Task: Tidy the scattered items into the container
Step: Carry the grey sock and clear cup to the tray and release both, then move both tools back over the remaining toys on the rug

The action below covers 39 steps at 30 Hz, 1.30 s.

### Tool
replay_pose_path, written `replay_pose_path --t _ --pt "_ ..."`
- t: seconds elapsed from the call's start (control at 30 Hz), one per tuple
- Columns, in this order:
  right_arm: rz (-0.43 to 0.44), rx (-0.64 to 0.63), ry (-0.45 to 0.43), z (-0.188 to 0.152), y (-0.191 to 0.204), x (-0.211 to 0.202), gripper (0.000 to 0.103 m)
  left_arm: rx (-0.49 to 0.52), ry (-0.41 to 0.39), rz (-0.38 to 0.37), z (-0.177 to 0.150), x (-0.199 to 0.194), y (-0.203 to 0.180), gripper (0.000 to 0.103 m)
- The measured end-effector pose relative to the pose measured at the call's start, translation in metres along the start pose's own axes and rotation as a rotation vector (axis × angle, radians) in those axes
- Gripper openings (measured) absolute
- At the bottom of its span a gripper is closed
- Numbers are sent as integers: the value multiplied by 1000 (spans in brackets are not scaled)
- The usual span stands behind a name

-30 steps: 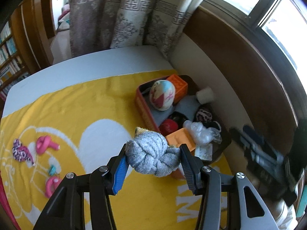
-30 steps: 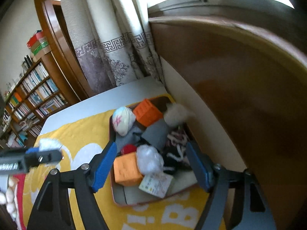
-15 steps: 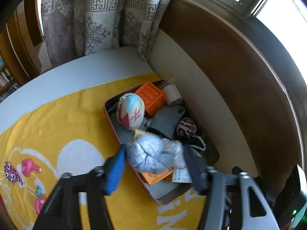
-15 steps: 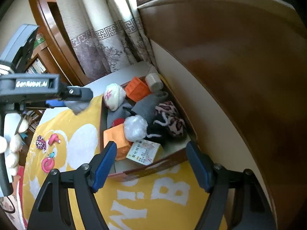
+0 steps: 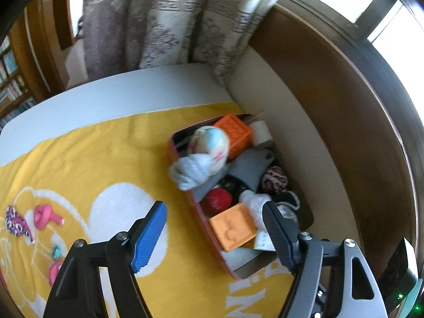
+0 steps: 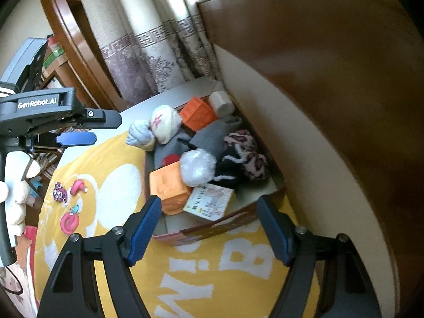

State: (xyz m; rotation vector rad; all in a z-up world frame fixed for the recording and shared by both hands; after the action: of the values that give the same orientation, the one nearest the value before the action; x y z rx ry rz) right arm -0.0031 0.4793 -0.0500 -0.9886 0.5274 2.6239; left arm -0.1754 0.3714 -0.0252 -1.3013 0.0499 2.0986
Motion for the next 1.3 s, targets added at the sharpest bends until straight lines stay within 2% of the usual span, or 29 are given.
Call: replay_pose_path --t 0.53,1.03,1.3 --pt "75 -73 25 -10 71 10 78 -156 -27 84 -35 -47 109 76" --pt "215 -171 98 -40 188 30 78 -349 -69 226 -90 -123 264 76" --pt "269 -217 183 -76 256 51 78 -410 -51 252 -119 -141 331 76"
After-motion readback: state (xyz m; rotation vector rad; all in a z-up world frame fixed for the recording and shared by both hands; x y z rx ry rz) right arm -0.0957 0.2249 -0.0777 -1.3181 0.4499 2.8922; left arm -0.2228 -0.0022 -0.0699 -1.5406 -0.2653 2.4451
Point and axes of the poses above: each gripper's, at about its wrist camera, not at the fingertips, and x roughly the way its jaws point, y to its left, z to its top, the point moved 4 cm from there along x, roughly the way its jaws point, and after that the axes turned 9 degrees about -y, right-handed, at the moved point
